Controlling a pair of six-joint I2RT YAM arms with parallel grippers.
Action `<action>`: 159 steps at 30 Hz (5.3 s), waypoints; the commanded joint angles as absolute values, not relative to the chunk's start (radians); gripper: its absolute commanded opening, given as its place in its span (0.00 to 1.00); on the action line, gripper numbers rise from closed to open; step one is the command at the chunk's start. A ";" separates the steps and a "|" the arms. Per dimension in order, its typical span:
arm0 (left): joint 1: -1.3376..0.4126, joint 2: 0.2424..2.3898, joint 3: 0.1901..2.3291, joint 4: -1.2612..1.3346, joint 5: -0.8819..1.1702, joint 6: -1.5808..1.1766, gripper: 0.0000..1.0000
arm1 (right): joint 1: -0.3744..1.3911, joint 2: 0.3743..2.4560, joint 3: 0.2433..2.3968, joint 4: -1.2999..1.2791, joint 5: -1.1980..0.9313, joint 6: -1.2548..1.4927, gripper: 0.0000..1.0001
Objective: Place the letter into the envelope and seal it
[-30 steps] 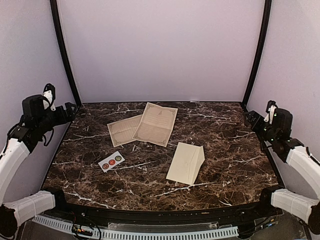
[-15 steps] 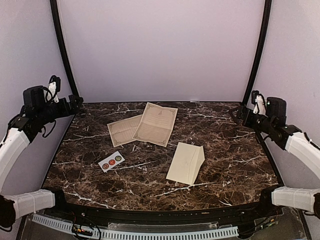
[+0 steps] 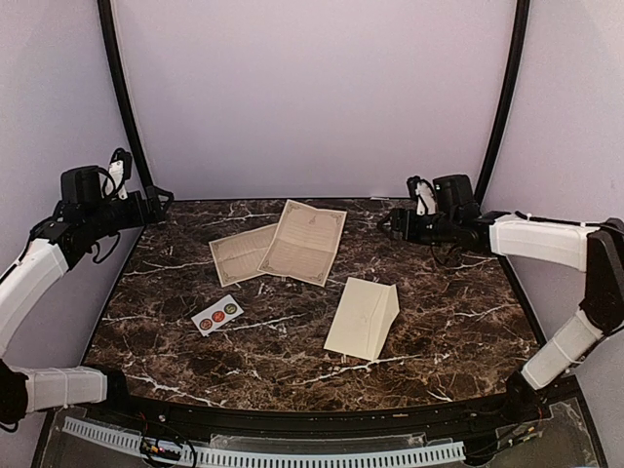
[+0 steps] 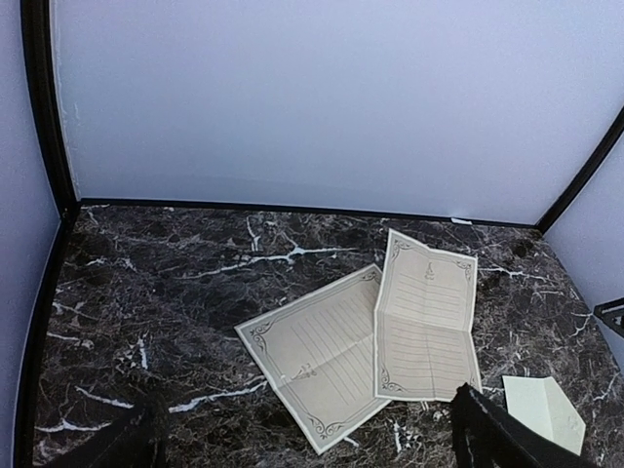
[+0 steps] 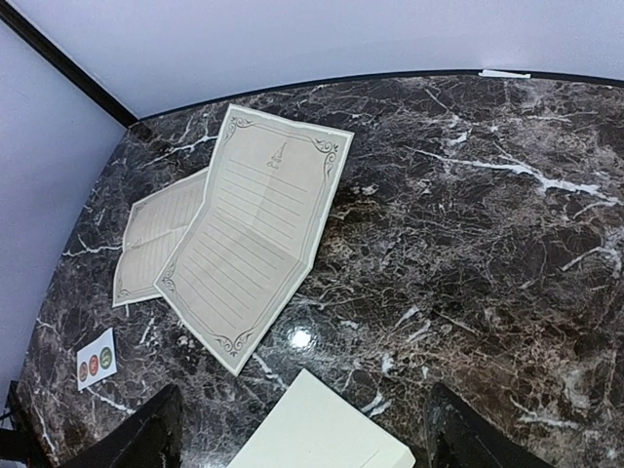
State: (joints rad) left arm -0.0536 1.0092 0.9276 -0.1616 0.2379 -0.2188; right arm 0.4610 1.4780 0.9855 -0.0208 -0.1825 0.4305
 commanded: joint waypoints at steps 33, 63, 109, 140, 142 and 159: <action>-0.044 0.910 0.910 -0.179 0.108 -0.159 0.99 | 0.488 2.440 1.889 -0.028 -0.283 0.495 0.52; -0.053 1.047 0.869 -0.112 0.141 -0.160 0.99 | 0.494 1.956 1.413 0.345 -0.591 0.517 0.00; -0.692 1.177 0.921 0.287 0.519 -0.497 0.99 | 0.663 1.234 1.134 0.542 -0.955 0.736 0.00; -0.675 1.107 0.949 0.100 0.476 -0.363 0.00 | 0.664 1.216 1.118 0.308 -0.733 0.608 0.47; -0.656 1.109 0.975 0.040 0.480 -0.327 0.00 | 0.664 1.198 1.093 0.302 -0.690 0.610 0.70; -0.588 1.076 1.003 -0.037 0.739 -0.113 0.00 | 0.664 0.986 0.993 0.049 -0.511 0.540 0.96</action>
